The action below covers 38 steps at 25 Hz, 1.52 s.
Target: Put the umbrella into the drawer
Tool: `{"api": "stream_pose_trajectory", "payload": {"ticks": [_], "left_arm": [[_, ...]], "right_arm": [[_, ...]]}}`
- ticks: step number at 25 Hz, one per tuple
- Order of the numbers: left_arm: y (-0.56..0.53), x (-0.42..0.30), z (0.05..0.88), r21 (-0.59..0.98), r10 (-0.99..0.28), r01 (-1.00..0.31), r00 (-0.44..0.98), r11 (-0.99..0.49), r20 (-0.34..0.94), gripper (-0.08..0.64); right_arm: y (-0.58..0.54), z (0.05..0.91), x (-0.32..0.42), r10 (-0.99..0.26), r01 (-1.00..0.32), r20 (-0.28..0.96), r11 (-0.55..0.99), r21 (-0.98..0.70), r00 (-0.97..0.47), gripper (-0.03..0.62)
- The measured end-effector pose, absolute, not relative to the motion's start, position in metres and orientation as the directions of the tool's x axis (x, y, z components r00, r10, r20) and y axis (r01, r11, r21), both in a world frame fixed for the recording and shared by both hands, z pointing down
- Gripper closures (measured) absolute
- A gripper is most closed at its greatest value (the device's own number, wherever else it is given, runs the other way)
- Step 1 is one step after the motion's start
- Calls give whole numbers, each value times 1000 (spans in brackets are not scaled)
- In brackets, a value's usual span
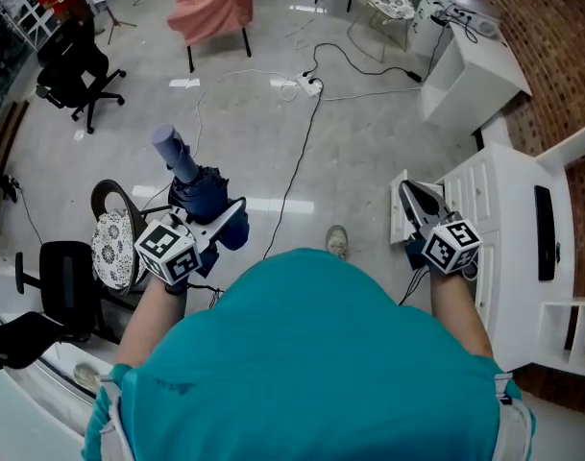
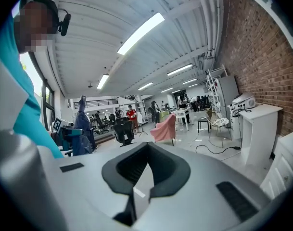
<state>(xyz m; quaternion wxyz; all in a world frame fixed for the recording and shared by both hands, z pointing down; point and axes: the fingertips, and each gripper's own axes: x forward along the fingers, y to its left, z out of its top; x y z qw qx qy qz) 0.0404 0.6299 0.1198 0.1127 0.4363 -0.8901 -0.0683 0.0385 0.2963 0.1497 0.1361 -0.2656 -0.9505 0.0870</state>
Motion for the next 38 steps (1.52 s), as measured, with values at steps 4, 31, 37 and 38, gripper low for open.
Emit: {"api": "stream_pose_trajectory", "payload": {"ticks": [4, 31, 37, 38], "left_arm": [[583, -20, 123, 211, -763, -733, -628, 647, 156, 305], [409, -329, 108, 235, -875, -843, -468, 483, 123, 305], [432, -401, 112, 212, -905, -881, -396, 423, 157, 305], [436, -412, 112, 213, -906, -882, -393, 420, 159, 305]], "right_arm": [[249, 161, -40, 560, 507, 221, 823, -255, -798, 569], [118, 148, -304, 467, 428, 248, 882, -196, -849, 569], [157, 142, -358, 436, 401, 247, 898, -183, -865, 569], [165, 142, -369, 440, 404, 249, 896, -184, -863, 569]]}}
